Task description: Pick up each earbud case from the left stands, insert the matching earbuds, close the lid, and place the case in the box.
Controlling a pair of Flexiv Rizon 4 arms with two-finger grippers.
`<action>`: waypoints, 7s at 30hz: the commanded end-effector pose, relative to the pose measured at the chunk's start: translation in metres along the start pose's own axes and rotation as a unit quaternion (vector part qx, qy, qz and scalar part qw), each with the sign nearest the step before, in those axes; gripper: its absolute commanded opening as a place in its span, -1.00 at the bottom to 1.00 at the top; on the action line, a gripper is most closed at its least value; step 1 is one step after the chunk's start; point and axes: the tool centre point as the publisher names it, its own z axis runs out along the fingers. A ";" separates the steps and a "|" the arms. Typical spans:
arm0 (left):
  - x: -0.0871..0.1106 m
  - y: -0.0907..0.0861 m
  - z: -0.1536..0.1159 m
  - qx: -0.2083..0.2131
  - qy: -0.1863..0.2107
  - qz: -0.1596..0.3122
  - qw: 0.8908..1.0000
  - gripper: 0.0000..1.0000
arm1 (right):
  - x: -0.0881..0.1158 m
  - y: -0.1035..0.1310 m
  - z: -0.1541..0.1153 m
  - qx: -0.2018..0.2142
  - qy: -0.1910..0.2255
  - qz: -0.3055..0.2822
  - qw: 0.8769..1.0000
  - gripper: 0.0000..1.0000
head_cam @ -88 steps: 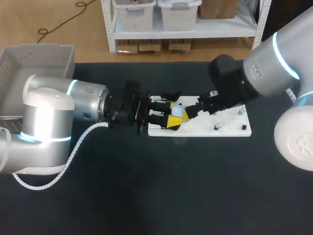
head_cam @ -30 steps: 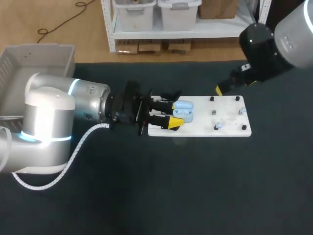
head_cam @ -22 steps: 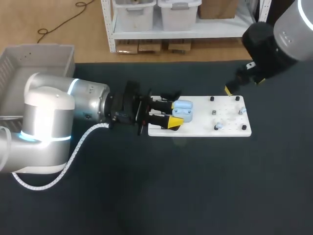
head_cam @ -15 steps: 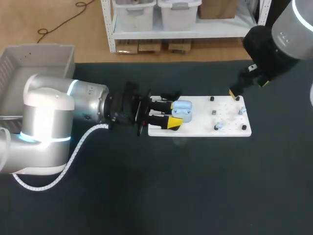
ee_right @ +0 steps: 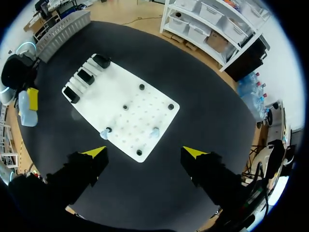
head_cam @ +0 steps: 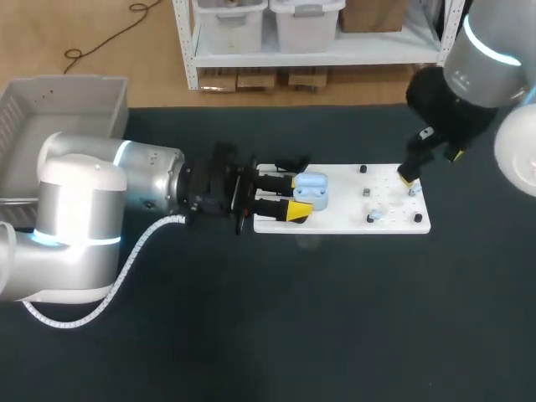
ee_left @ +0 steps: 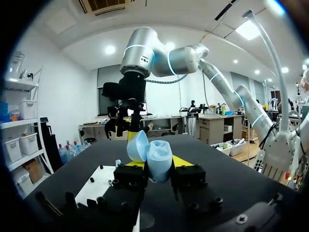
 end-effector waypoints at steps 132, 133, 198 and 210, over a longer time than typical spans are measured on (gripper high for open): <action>0.000 -0.002 0.000 -0.004 0.000 0.001 1.000 -1.00 | -0.009 0.080 -0.092 0.036 0.111 0.159 0.981 -1.00; 0.000 -0.002 0.000 -0.004 0.000 0.001 1.000 -1.00 | -0.010 0.084 -0.095 0.035 0.109 0.160 0.980 -1.00; 0.000 -0.002 0.000 -0.004 0.000 0.001 1.000 -1.00 | -0.049 0.196 -0.095 -0.044 0.176 0.396 0.900 -1.00; 0.000 -0.002 0.000 -0.004 0.000 0.001 1.000 -1.00 | -0.054 0.196 -0.085 -0.025 0.154 0.438 0.885 -1.00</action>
